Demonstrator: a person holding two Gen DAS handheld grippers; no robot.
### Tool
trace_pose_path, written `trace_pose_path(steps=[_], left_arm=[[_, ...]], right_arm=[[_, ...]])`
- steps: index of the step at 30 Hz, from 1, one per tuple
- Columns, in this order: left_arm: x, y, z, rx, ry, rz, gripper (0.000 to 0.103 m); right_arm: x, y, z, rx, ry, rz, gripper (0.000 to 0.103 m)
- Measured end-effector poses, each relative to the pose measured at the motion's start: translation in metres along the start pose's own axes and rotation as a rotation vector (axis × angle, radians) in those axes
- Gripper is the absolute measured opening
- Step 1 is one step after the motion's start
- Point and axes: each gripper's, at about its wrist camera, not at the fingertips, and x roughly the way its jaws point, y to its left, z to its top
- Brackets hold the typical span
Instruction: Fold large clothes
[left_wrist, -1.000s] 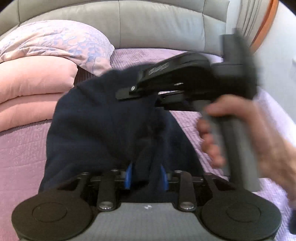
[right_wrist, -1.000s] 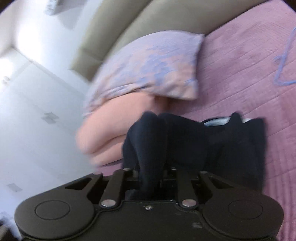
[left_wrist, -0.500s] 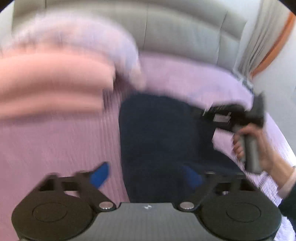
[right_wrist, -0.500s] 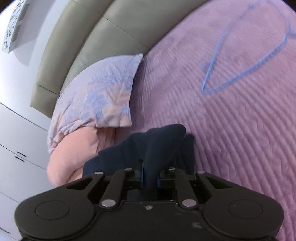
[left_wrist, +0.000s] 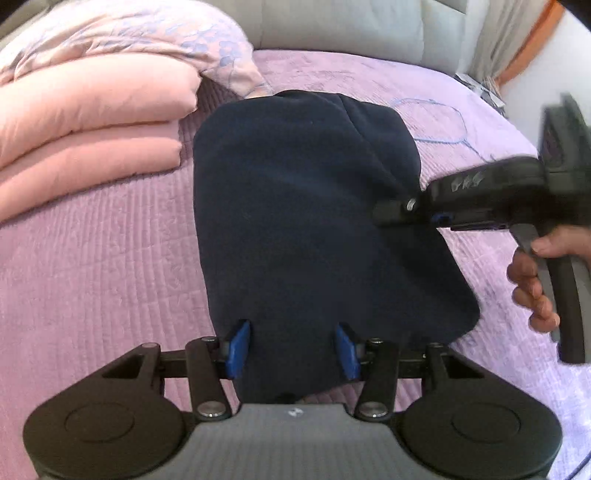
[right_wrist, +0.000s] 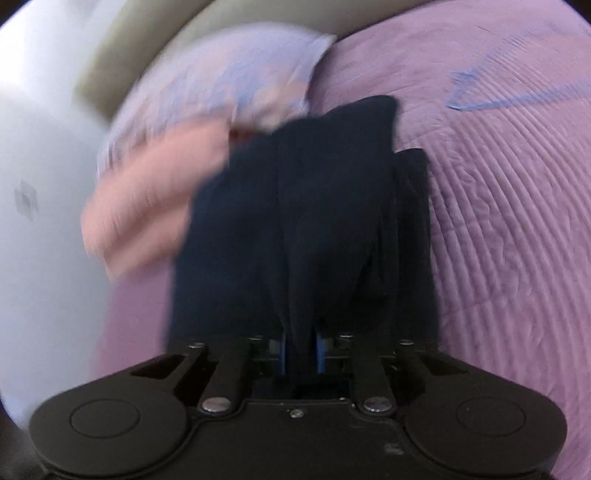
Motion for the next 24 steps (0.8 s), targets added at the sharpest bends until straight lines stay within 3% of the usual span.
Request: trace_pose_path(steps=[2, 3, 5, 7, 9, 12, 13, 14, 16, 18, 19, 20, 22, 23, 24], left_arm=[[-0.023, 0.007, 0.005, -0.042, -0.013, -0.026, 0.061], [-0.035, 0.013, 0.009, -0.071, -0.034, -0.043, 0.076], [-0.053, 0.024, 0.019, -0.123, -0.079, -0.077, 0.094], [-0.049, 0.029, 0.029, -0.142, -0.055, -0.079, 0.085], [-0.024, 0.028, 0.034, -0.146, 0.014, -0.098, 0.052], [0.025, 0.023, 0.029, -0.157, 0.136, -0.1, 0.045], [0.032, 0.018, 0.026, -0.129, 0.14, -0.07, 0.045], [0.033, 0.012, 0.022, -0.094, 0.135, -0.041, 0.045], [0.032, 0.006, 0.016, -0.065, 0.125, -0.024, 0.045], [0.035, 0.008, 0.014, -0.057, 0.131, -0.021, 0.045], [0.035, 0.01, 0.013, -0.064, 0.135, -0.023, 0.045], [0.033, 0.009, 0.012, -0.071, 0.136, -0.024, 0.045], [0.032, 0.007, 0.009, -0.07, 0.132, -0.016, 0.045], [0.03, 0.003, 0.007, -0.061, 0.128, -0.006, 0.045], [0.032, 0.002, 0.005, -0.058, 0.128, 0.002, 0.045]], right_arm=[[-0.033, 0.005, 0.002, -0.003, -0.106, 0.078, 0.015], [-0.052, 0.009, 0.005, -0.03, -0.16, 0.097, 0.015], [-0.078, 0.01, 0.012, -0.05, -0.196, 0.102, 0.015], [-0.077, 0.005, 0.014, -0.102, -0.178, -0.005, 0.015], [-0.06, -0.017, 0.009, -0.066, -0.092, -0.026, 0.015], [-0.036, -0.039, -0.005, -0.037, -0.048, -0.091, 0.016], [-0.034, -0.042, -0.009, -0.025, -0.052, -0.094, 0.024], [-0.036, -0.044, -0.013, -0.002, -0.056, -0.08, 0.042], [-0.043, -0.044, -0.019, 0.03, -0.058, -0.053, 0.06], [-0.046, -0.038, -0.021, 0.028, -0.044, 0.006, 0.063], [-0.046, -0.036, -0.023, 0.023, -0.027, 0.033, 0.079], [-0.045, -0.036, -0.029, 0.005, 0.009, 0.045, 0.083], [-0.032, -0.034, -0.038, -0.039, 0.101, -0.005, 0.083], [-0.023, -0.032, -0.045, -0.062, 0.15, -0.033, 0.072], [-0.021, -0.031, -0.049, -0.078, 0.144, -0.031, 0.049]])
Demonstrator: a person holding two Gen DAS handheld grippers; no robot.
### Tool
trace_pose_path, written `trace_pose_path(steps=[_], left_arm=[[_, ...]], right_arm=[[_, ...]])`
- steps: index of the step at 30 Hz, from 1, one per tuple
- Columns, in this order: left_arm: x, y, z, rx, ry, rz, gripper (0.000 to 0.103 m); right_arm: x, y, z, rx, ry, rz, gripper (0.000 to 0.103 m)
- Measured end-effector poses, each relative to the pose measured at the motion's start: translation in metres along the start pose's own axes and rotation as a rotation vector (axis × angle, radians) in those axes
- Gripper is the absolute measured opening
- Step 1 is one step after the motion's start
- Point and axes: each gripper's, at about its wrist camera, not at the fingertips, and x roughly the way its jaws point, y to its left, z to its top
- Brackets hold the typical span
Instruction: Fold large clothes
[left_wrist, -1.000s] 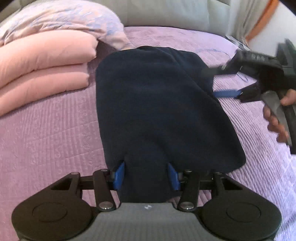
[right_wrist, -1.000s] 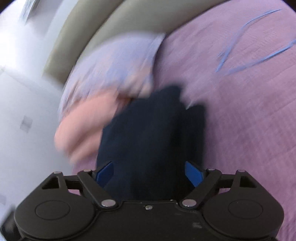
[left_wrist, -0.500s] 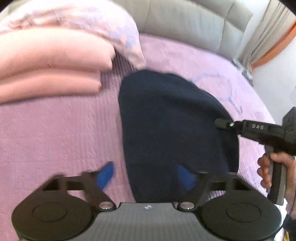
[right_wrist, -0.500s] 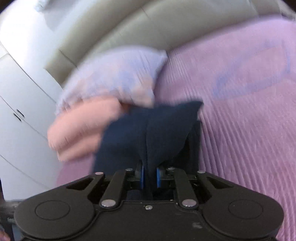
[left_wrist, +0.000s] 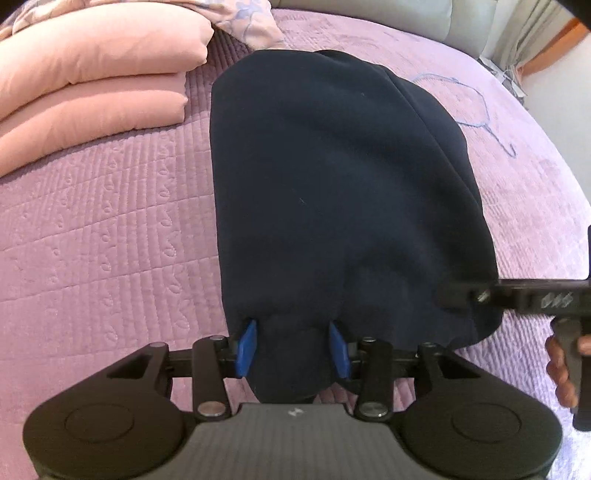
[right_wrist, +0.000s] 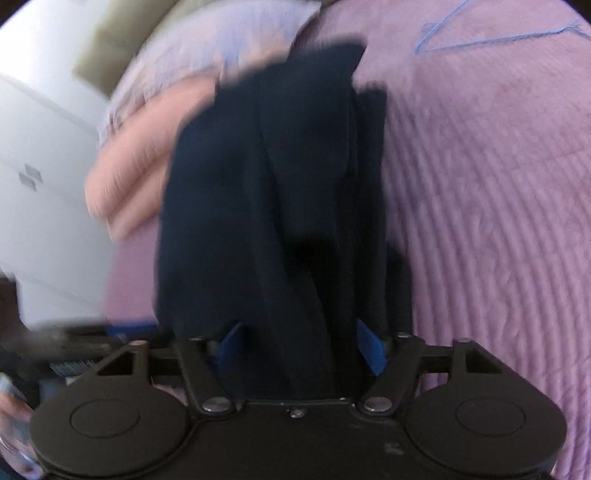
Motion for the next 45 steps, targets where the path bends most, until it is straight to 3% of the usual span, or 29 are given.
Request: trace_pose_path(steps=[1, 4, 7, 9, 13, 16, 17, 19, 20, 23, 25, 28, 31, 33, 35, 40, 43, 45], left_arm=[[0.0, -0.001, -0.002, 0.001, 0.001, 0.003, 0.045], [-0.004, -0.002, -0.004, -0.004, 0.002, 0.003, 0.047], [-0.009, -0.002, 0.0, -0.024, 0.015, -0.029, 0.052], [-0.012, -0.004, 0.001, -0.027, 0.021, -0.021, 0.054], [-0.012, -0.01, -0.003, -0.005, 0.041, -0.006, 0.054], [-0.009, -0.01, -0.004, -0.009, 0.052, -0.001, 0.053], [-0.009, -0.009, -0.004, -0.01, 0.053, -0.001, 0.053], [-0.008, -0.007, -0.005, -0.005, 0.055, 0.004, 0.053], [-0.008, -0.006, -0.005, -0.003, 0.056, 0.007, 0.053], [-0.006, -0.002, -0.005, -0.009, 0.057, -0.002, 0.054], [-0.006, -0.001, -0.006, -0.011, 0.056, -0.005, 0.054], [-0.008, -0.004, -0.005, -0.001, 0.055, 0.005, 0.055], [-0.009, -0.006, -0.005, 0.006, 0.06, 0.013, 0.059], [-0.013, -0.007, -0.003, 0.021, 0.072, 0.032, 0.091], [-0.023, -0.005, 0.0, 0.024, 0.052, 0.022, 0.099], [-0.041, 0.031, 0.027, -0.075, 0.009, -0.136, 0.103], [-0.023, 0.06, 0.053, -0.146, -0.019, -0.195, 0.103], [-0.001, 0.077, 0.07, -0.189, -0.011, -0.269, 0.103]], right_arm=[[-0.006, 0.002, -0.005, -0.002, -0.042, 0.018, 0.01], [-0.036, 0.004, -0.006, 0.054, -0.16, 0.071, 0.009], [-0.067, 0.017, -0.007, -0.028, -0.224, 0.061, 0.008], [-0.067, 0.017, -0.006, -0.047, -0.192, -0.003, 0.008], [-0.039, -0.014, -0.005, 0.105, -0.074, -0.029, 0.009], [-0.022, -0.016, -0.007, 0.092, -0.031, -0.066, 0.018], [-0.02, -0.017, -0.006, 0.085, -0.036, -0.08, 0.039], [-0.028, -0.013, -0.002, 0.07, -0.042, -0.083, 0.06], [-0.033, -0.013, 0.0, 0.065, -0.047, -0.083, 0.08], [-0.05, -0.018, 0.012, 0.039, -0.083, -0.022, 0.089], [-0.06, -0.013, 0.02, 0.015, -0.172, -0.007, 0.099], [-0.059, 0.002, 0.036, -0.077, -0.275, -0.058, 0.103], [-0.033, 0.013, 0.055, -0.137, -0.254, -0.079, 0.103], [-0.014, 0.013, 0.059, -0.166, -0.211, -0.111, 0.103], [0.002, 0.009, 0.059, -0.187, -0.168, -0.154, 0.103], [0.016, -0.036, 0.045, -0.046, -0.06, -0.033, 0.103], [0.007, -0.057, 0.042, 0.029, -0.075, 0.093, 0.103], [0.008, -0.061, 0.043, 0.06, -0.064, 0.133, 0.103]])
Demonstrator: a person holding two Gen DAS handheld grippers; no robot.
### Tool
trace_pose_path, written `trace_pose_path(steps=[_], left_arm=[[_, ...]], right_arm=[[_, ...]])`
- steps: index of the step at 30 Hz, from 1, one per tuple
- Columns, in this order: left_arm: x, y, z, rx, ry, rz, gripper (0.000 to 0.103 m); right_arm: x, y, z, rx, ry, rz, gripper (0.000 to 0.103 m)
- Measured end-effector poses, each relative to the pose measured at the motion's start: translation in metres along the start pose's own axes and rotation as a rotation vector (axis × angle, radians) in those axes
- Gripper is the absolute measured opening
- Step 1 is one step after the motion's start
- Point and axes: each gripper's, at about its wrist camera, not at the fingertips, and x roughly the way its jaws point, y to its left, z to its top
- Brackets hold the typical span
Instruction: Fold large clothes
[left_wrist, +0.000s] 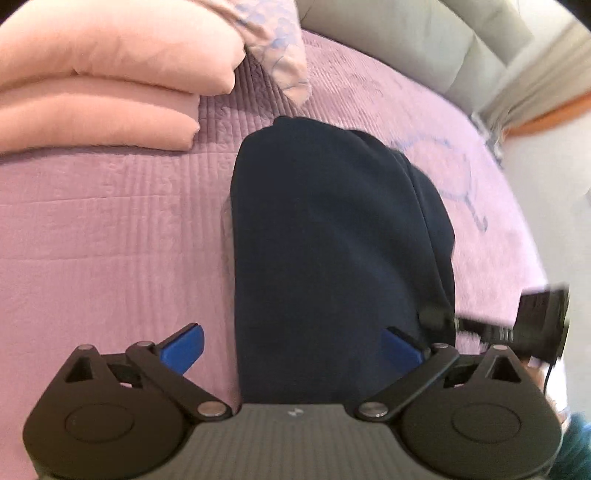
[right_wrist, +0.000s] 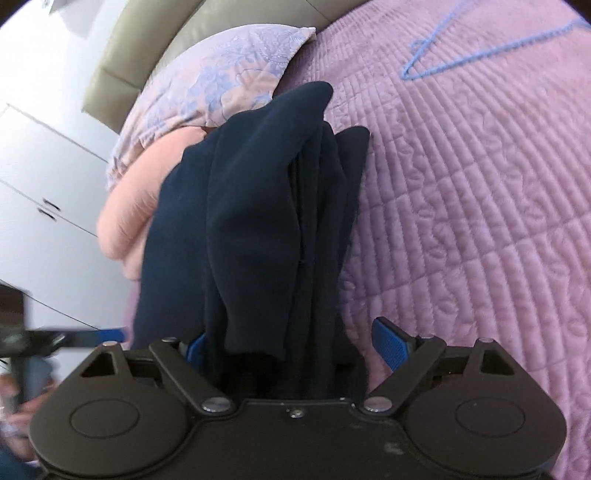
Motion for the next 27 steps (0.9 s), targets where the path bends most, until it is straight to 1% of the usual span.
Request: trace_pose_path(steps=[3, 4, 7, 10, 13, 14, 15, 16, 17, 18, 19, 20, 21, 23, 24, 27], left_arm=[[0.028, 0.018, 0.018, -0.068, 0.024, -0.111, 0.103], [0.038, 0.021, 0.023, -0.081, 0.034, -0.133, 0.103], [0.061, 0.026, 0.03, -0.1, 0.045, -0.143, 0.103], [0.083, 0.036, 0.034, -0.177, 0.055, -0.217, 0.103], [0.098, 0.042, 0.034, -0.237, 0.033, -0.267, 0.103], [0.1, 0.04, 0.033, -0.236, 0.018, -0.263, 0.101], [0.1, 0.036, 0.033, -0.215, 0.002, -0.243, 0.091], [0.099, 0.03, 0.033, -0.189, 0.0, -0.211, 0.088], [0.098, 0.026, 0.034, -0.179, 0.004, -0.183, 0.083], [0.095, 0.022, 0.034, -0.183, 0.004, -0.172, 0.078], [0.09, 0.016, 0.035, -0.174, 0.001, -0.166, 0.076], [0.084, 0.011, 0.037, -0.161, -0.001, -0.167, 0.071], [0.077, 0.008, 0.038, -0.16, -0.001, -0.175, 0.067], [0.057, 0.001, 0.043, -0.165, -0.006, -0.195, 0.067], [0.044, -0.002, 0.045, -0.152, -0.018, -0.198, 0.066], [-0.011, -0.008, 0.044, -0.108, -0.066, -0.225, 0.067]], right_arm=[[0.011, 0.001, 0.005, -0.013, 0.03, 0.076, 0.103], [0.018, 0.0, 0.007, -0.009, 0.034, 0.094, 0.103], [0.031, -0.001, 0.016, -0.006, 0.013, 0.136, 0.103], [0.042, -0.005, 0.027, 0.053, 0.001, 0.172, 0.103], [0.05, -0.005, 0.033, 0.079, -0.005, 0.176, 0.103], [0.051, -0.002, 0.033, 0.08, -0.004, 0.155, 0.099], [0.051, 0.002, 0.034, 0.084, 0.002, 0.126, 0.094], [0.051, 0.005, 0.033, 0.097, 0.008, 0.093, 0.076], [0.051, 0.006, 0.033, 0.139, 0.018, 0.082, 0.069], [0.05, 0.006, 0.031, 0.193, 0.014, 0.08, 0.062], [0.048, 0.008, 0.031, 0.219, 0.006, 0.075, 0.056], [0.043, 0.015, 0.031, 0.214, -0.006, 0.063, 0.051], [0.038, 0.023, 0.032, 0.206, -0.018, 0.053, 0.05], [0.025, 0.038, 0.032, 0.227, -0.041, 0.068, 0.049], [0.018, 0.047, 0.033, 0.231, -0.049, 0.089, 0.049], [-0.007, 0.087, 0.037, 0.189, -0.062, 0.151, 0.049]])
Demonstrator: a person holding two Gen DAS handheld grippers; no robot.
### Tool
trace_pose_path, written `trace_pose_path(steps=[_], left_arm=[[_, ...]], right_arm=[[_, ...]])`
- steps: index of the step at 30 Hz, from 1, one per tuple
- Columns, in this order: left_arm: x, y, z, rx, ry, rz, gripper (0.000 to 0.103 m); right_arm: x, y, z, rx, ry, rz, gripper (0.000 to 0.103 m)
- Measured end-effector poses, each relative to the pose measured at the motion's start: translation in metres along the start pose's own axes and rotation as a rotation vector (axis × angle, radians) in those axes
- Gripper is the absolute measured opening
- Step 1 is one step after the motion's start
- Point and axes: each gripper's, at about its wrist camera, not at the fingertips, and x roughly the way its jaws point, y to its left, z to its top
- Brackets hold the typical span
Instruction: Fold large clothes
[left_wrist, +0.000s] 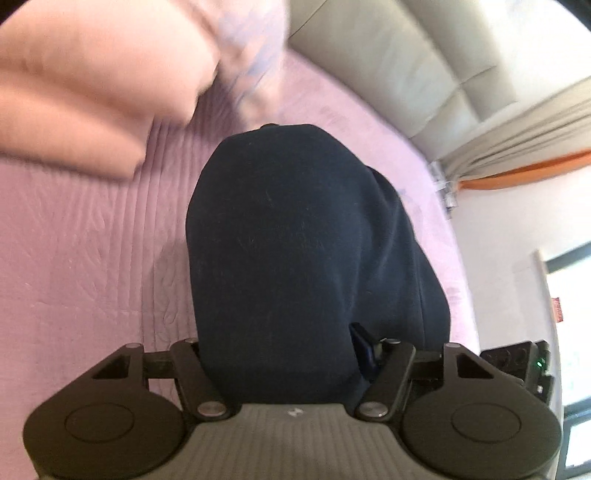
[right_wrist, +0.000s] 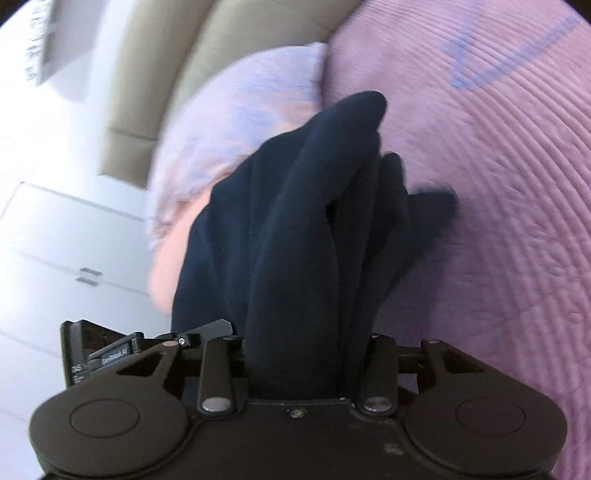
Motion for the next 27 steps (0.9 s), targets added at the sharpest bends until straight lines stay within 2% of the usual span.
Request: trace_pose_path(steps=[3, 6, 9, 11, 16, 19, 20, 22, 23, 24, 25, 27], left_arm=[[-0.059, -0.012, -0.004, -0.018, -0.02, -0.021, 0.069], [-0.114, -0.025, -0.018, 0.039, -0.073, -0.007, 0.071], [-0.154, -0.027, -0.042, 0.072, -0.104, 0.011, 0.073], [-0.166, -0.018, -0.06, 0.072, -0.112, 0.018, 0.073], [-0.144, 0.026, -0.101, 0.023, -0.105, 0.01, 0.074], [-0.114, 0.069, -0.119, 0.004, -0.079, 0.023, 0.079], [-0.102, 0.084, -0.126, -0.009, -0.058, 0.06, 0.079], [-0.083, 0.114, -0.143, -0.031, -0.014, 0.216, 0.075], [-0.079, 0.124, -0.15, -0.021, 0.008, 0.262, 0.09], [-0.082, 0.132, -0.157, -0.028, -0.004, 0.218, 0.097], [-0.088, 0.136, -0.162, -0.044, -0.01, 0.194, 0.096], [-0.104, 0.132, -0.166, -0.01, -0.02, 0.213, 0.09]], right_arm=[[-0.014, 0.049, -0.008, -0.058, 0.003, 0.056, 0.049], [-0.021, 0.093, -0.027, -0.109, 0.001, 0.103, 0.049], [-0.023, 0.117, -0.056, -0.143, 0.003, 0.147, 0.049], [-0.02, 0.12, -0.076, -0.144, 0.01, 0.162, 0.049], [-0.003, 0.096, -0.114, -0.153, 0.027, 0.115, 0.049], [0.018, 0.066, -0.13, -0.176, 0.054, 0.038, 0.05], [0.027, 0.055, -0.134, -0.192, 0.072, -0.012, 0.052], [0.046, 0.027, -0.139, -0.218, 0.12, -0.154, 0.053], [0.053, 0.012, -0.142, -0.243, 0.139, -0.21, 0.063], [0.052, -0.001, -0.142, -0.244, 0.116, -0.187, 0.069], [0.051, -0.009, -0.137, -0.234, 0.108, -0.181, 0.081], [0.04, -0.008, -0.128, -0.264, 0.102, -0.188, 0.081]])
